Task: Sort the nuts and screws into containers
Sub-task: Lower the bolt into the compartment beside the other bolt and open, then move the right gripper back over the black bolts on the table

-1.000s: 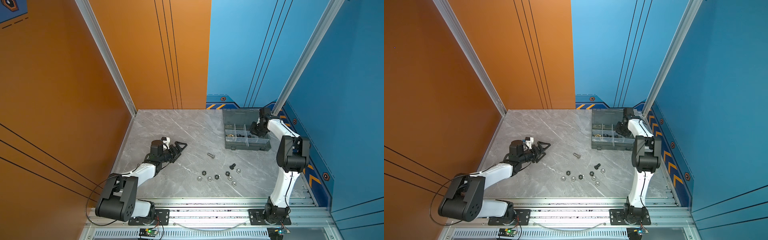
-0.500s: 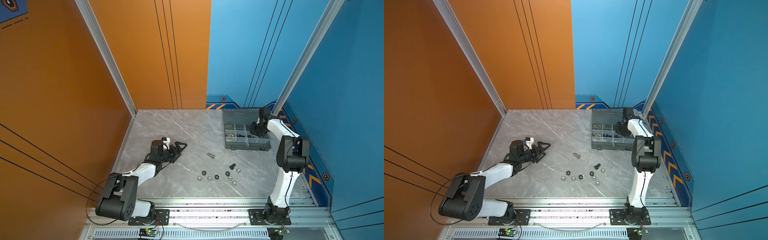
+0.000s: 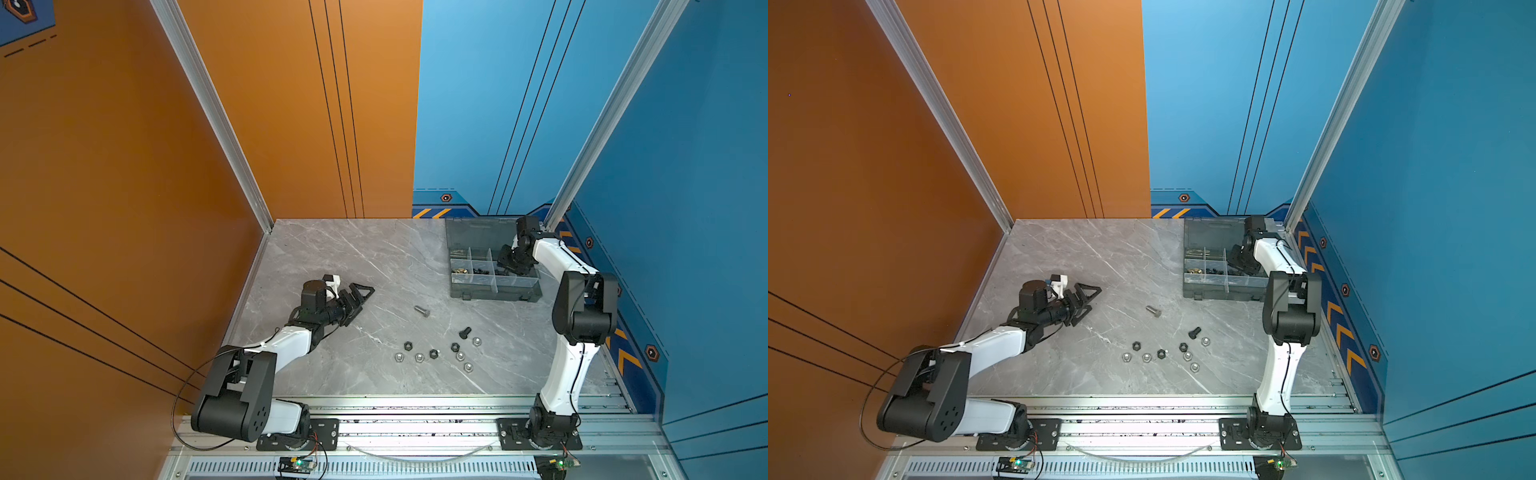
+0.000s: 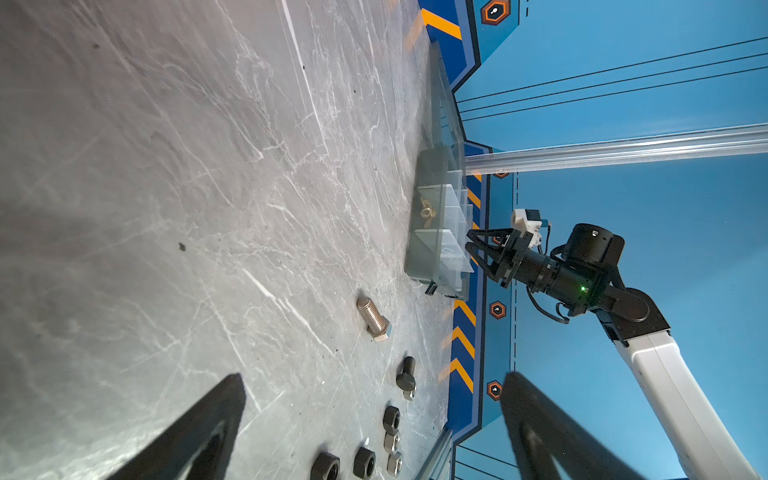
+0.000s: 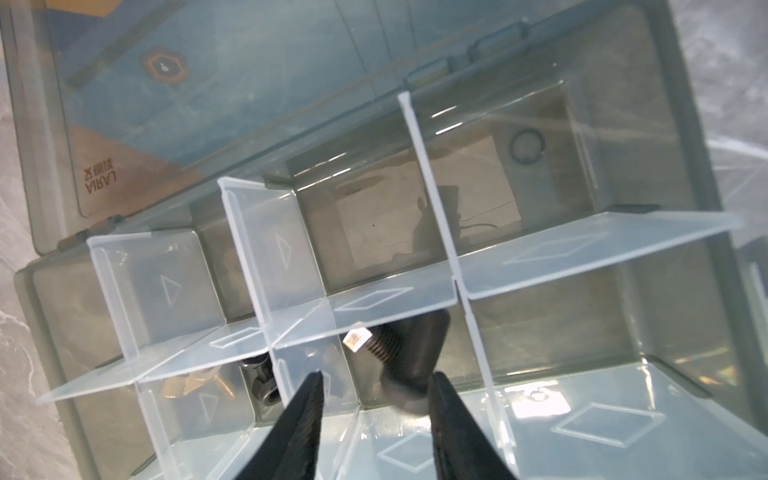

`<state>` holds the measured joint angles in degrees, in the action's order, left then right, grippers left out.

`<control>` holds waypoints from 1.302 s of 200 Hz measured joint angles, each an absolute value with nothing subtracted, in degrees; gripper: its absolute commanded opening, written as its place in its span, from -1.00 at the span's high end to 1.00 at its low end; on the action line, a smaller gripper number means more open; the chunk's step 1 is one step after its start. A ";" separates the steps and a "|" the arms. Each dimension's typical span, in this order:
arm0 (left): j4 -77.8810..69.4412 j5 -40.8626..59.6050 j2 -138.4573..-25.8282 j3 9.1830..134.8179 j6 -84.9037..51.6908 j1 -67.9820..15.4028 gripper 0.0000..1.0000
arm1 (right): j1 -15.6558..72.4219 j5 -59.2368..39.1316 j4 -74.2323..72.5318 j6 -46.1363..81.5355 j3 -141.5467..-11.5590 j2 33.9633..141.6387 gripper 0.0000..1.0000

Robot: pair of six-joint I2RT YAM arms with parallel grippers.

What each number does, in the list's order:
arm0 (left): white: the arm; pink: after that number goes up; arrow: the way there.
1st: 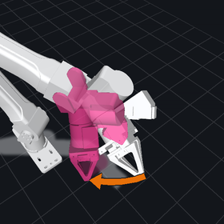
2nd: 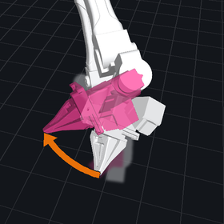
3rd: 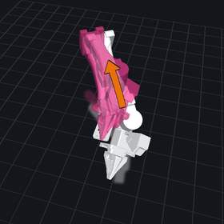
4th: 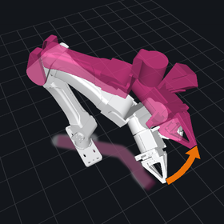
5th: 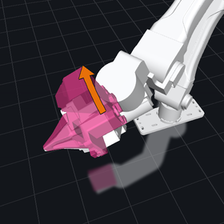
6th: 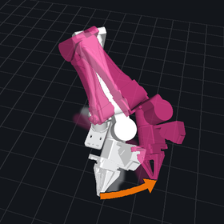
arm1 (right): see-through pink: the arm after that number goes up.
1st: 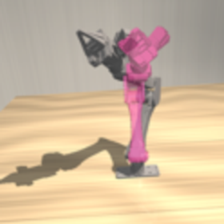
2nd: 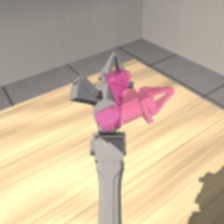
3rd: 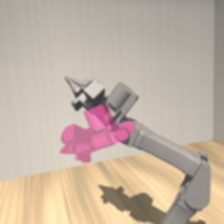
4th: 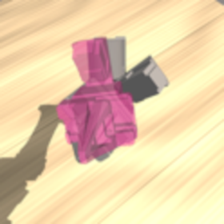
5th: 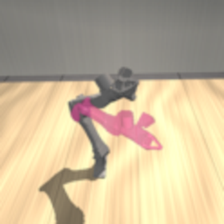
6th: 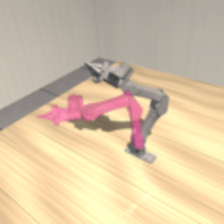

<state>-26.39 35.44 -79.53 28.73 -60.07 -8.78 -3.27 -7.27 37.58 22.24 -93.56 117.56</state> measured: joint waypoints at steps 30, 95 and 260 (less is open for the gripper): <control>-26.39 35.44 -79.53 28.73 -60.07 -8.80 -0.95 | -3.27 -7.27 37.78 22.09 -93.54 117.56 0.01; -26.41 35.44 -79.53 28.73 -60.07 -9.06 -0.95 | -1.41 -7.70 41.01 19.79 -89.97 111.48 -0.05; -26.41 35.44 -79.53 28.69 -60.07 -9.50 -0.95 | 23.59 -5.69 41.93 31.51 -64.12 95.13 -0.14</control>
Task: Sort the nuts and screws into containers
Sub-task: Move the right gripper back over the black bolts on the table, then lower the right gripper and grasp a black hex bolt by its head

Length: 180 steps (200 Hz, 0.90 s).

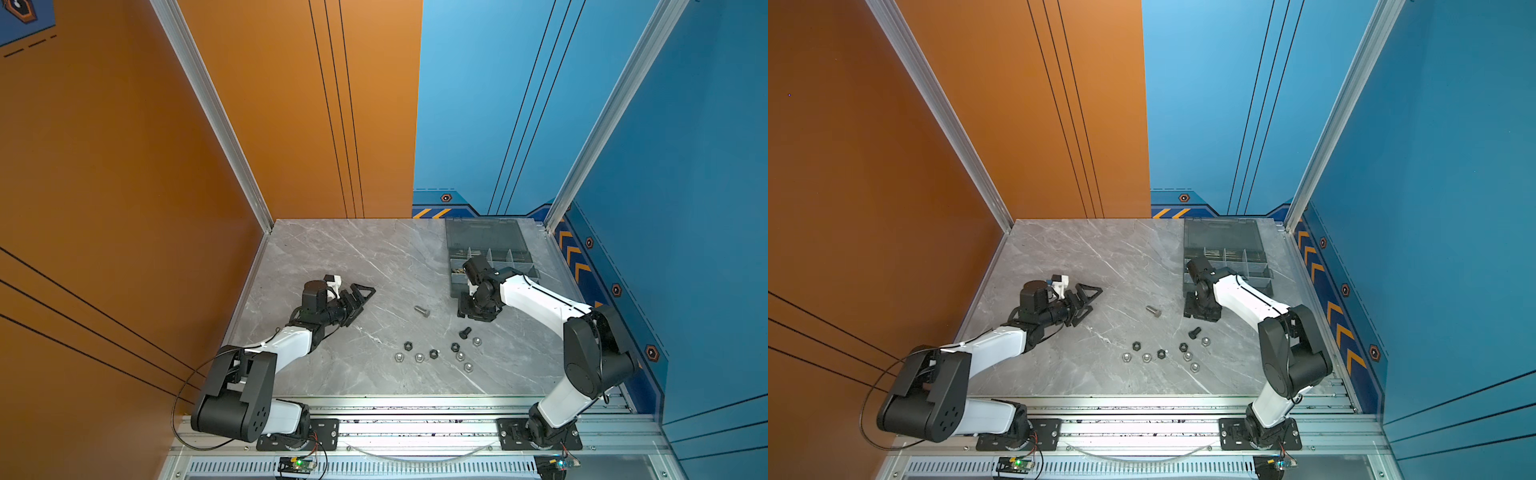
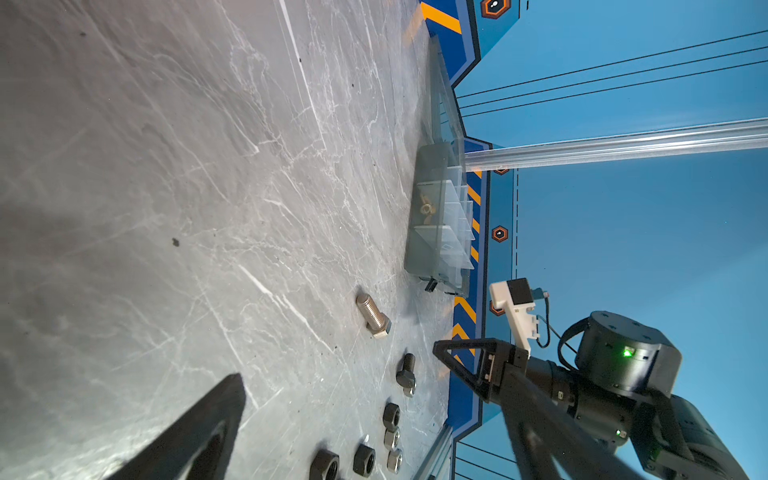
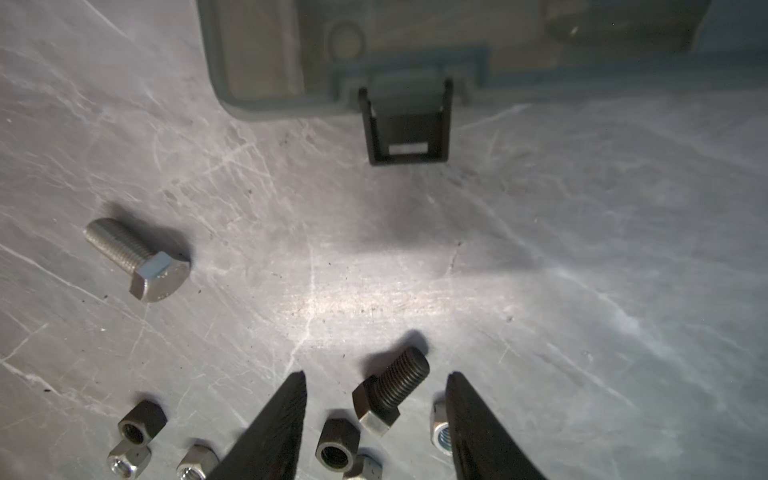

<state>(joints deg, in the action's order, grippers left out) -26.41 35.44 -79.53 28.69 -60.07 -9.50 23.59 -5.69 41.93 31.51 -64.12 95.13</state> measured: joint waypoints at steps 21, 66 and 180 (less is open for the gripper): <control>-26.41 35.44 -79.53 28.64 -60.07 -9.61 -0.95 | 25.12 -4.86 41.28 33.52 -62.92 95.13 -0.14; -26.41 35.44 -79.53 28.62 -60.07 -9.82 -0.95 | 27.42 -3.44 40.80 35.99 -61.76 95.42 -0.14; -26.41 35.44 -79.59 28.62 -60.07 -10.26 -0.95 | 28.40 -2.76 39.79 37.36 -60.18 97.93 -0.10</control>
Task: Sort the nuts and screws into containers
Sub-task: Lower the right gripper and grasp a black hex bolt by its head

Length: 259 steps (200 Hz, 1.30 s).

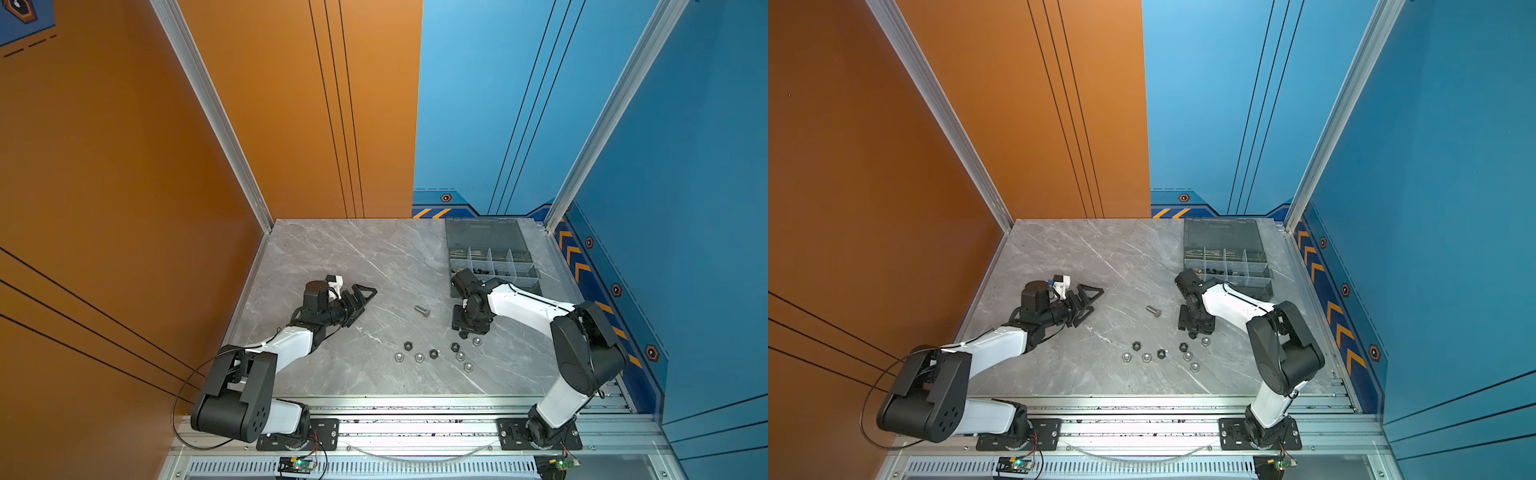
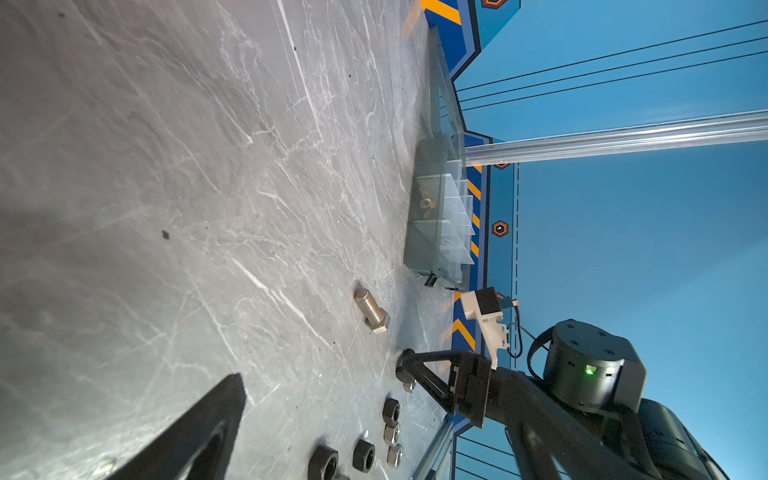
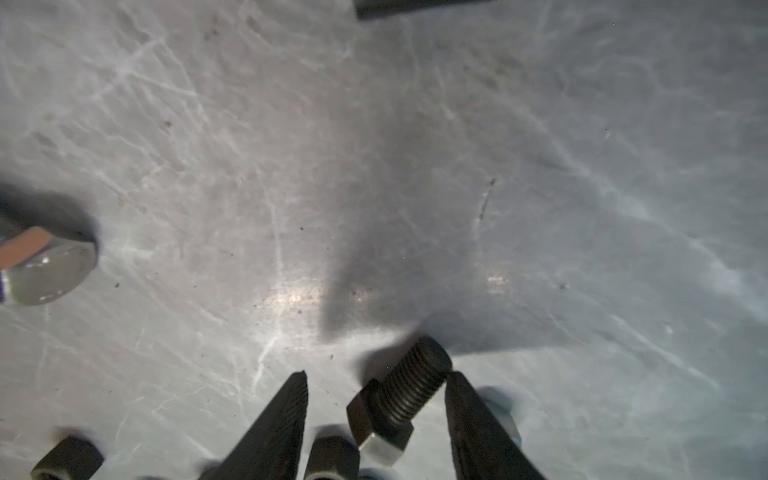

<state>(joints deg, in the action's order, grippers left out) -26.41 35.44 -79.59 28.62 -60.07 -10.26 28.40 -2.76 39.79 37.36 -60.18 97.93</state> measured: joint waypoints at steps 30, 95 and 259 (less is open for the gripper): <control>-26.41 35.44 -79.64 28.62 -60.07 -10.26 -0.95 | 28.40 -2.72 39.00 37.36 -60.18 99.83 -0.06; -26.46 35.44 -79.96 28.62 -60.07 -10.26 -0.95 | 28.49 -2.46 38.96 37.36 -60.18 99.88 0.06; -26.46 35.44 -80.25 28.62 -60.07 -10.59 -0.95 | 31.00 -1.19 39.00 37.36 -59.68 99.59 0.21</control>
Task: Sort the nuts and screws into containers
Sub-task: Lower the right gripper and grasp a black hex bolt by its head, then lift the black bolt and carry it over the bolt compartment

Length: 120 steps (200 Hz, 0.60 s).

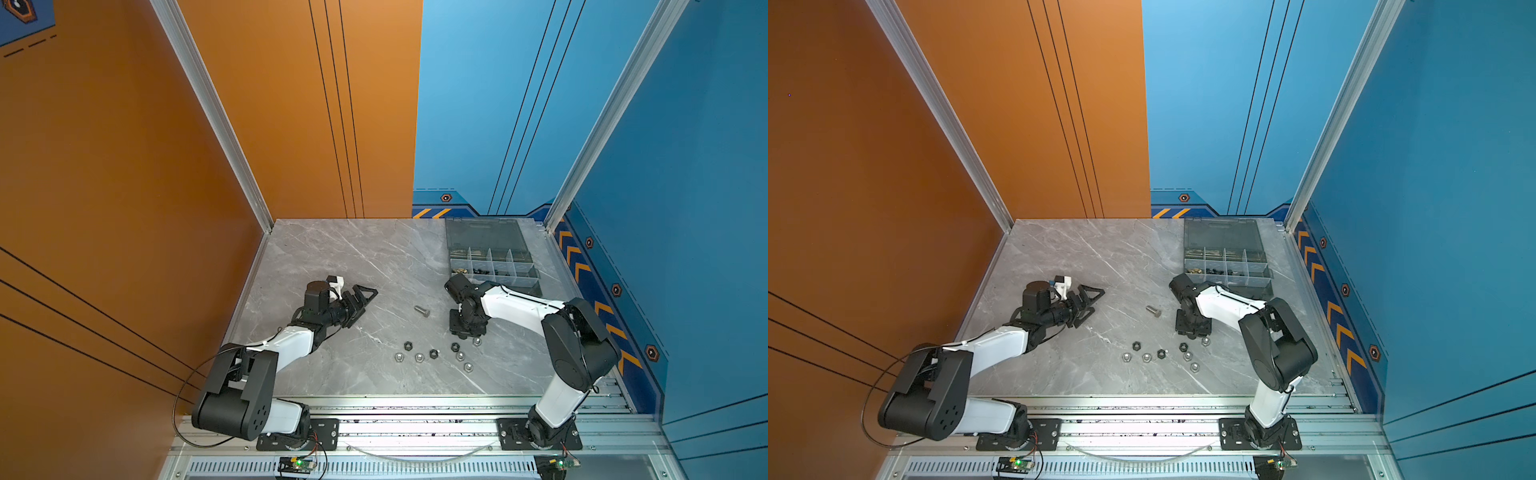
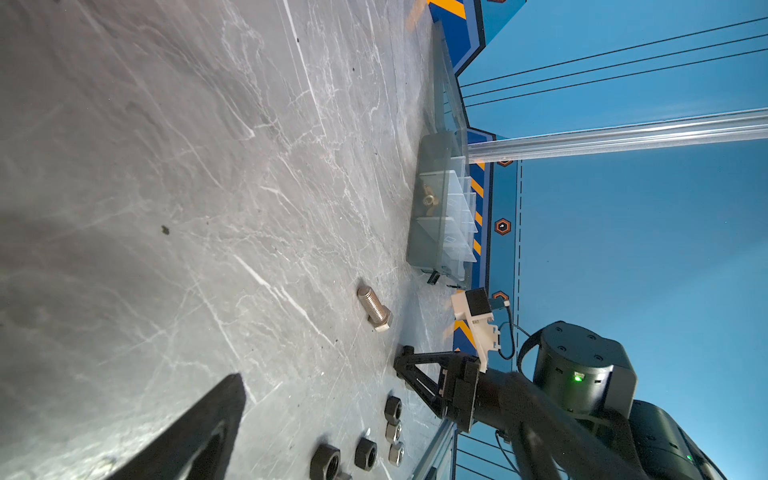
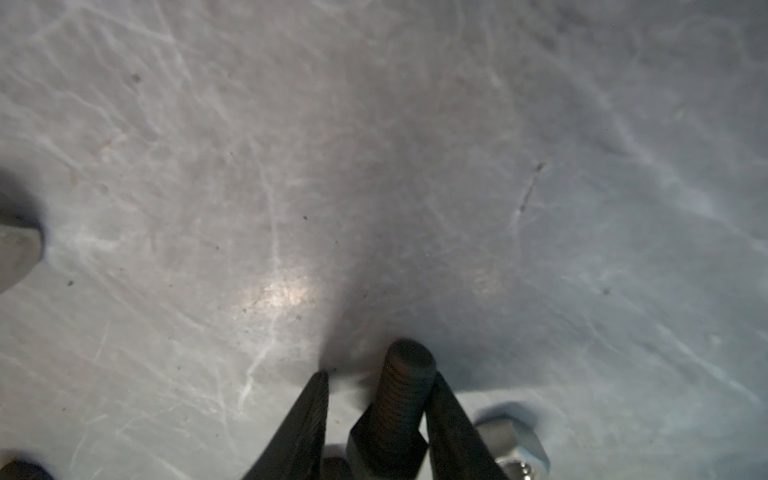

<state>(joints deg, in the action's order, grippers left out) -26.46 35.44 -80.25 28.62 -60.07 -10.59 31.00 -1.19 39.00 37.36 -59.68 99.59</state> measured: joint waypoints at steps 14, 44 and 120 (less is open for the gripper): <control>-26.46 35.44 -80.34 28.62 -60.07 -10.59 -0.95 | 31.14 -1.21 39.00 37.36 -59.53 99.44 0.20; -26.48 35.44 -80.40 28.64 -60.07 -10.61 -0.95 | 31.57 -1.23 39.00 37.36 -59.16 99.13 0.12; -27.05 35.44 -80.60 28.62 -60.07 -10.96 -0.95 | 31.90 -1.26 39.48 37.19 -59.13 99.11 0.59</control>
<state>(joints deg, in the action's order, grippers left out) -27.05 35.44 -80.60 28.62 -60.07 -10.96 31.90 -1.26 39.48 37.19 -59.13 99.11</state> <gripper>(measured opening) 0.976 0.252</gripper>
